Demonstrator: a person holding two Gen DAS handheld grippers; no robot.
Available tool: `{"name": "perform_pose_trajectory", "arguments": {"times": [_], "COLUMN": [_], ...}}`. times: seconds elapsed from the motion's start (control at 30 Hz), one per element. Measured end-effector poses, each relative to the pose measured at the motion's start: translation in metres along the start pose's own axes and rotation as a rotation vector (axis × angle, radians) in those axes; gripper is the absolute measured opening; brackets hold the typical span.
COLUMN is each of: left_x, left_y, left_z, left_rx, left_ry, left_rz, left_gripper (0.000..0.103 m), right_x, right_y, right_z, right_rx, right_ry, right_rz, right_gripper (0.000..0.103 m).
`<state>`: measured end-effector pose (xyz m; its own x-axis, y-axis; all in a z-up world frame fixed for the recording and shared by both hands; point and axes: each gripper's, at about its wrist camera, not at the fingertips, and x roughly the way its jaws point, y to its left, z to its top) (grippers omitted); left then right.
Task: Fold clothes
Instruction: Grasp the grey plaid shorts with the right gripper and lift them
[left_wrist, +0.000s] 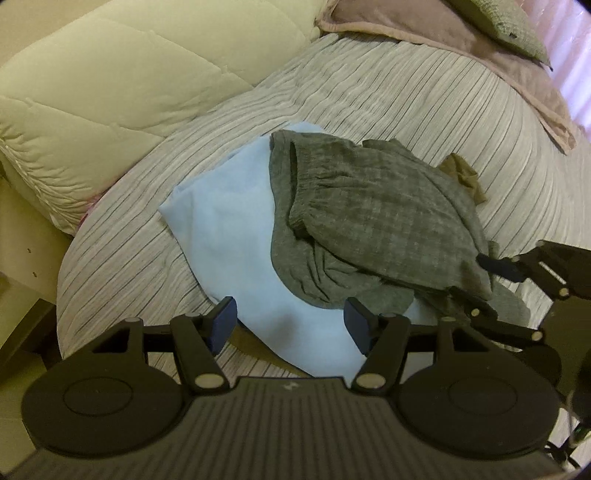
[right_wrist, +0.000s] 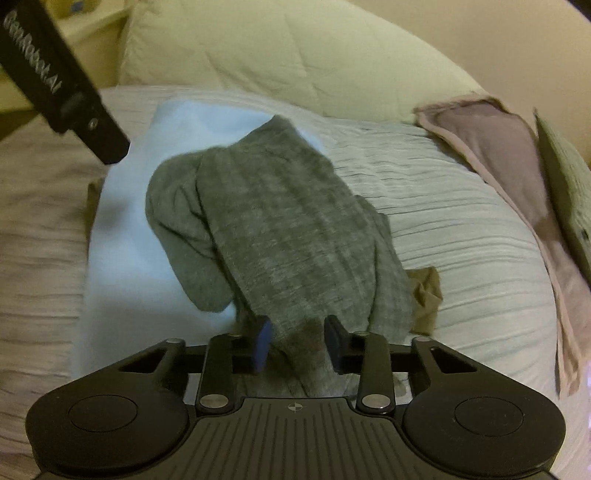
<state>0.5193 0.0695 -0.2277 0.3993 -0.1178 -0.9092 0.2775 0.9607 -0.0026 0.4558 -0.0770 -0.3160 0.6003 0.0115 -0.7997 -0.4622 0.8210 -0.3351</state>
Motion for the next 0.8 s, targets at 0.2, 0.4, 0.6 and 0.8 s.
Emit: {"name": "perform_pose_trajectory", "arguments": {"times": [0.2, 0.4, 0.6, 0.8], "left_x": [-0.001, -0.019, -0.019, -0.001], "left_y": [-0.006, -0.015, -0.016, -0.007], "left_z": [0.002, 0.005, -0.002, 0.0], "left_rx": [0.005, 0.014, 0.016, -0.005], "left_ry": [0.0, -0.036, -0.035, -0.018], "left_rz": [0.001, -0.012, -0.029, -0.026], "left_gripper": [0.06, 0.06, 0.06, 0.06], "right_x": [-0.025, -0.051, -0.037, -0.012], "right_y": [-0.032, -0.05, -0.011, 0.006], "right_z": [0.001, 0.007, -0.01, -0.007], "right_rx": [0.187, 0.252, 0.091, 0.002], "right_ry": [-0.089, -0.081, -0.053, -0.038], "right_rz": [0.066, 0.06, 0.001, -0.024], "right_gripper": [0.0, 0.0, 0.047, 0.046]}}
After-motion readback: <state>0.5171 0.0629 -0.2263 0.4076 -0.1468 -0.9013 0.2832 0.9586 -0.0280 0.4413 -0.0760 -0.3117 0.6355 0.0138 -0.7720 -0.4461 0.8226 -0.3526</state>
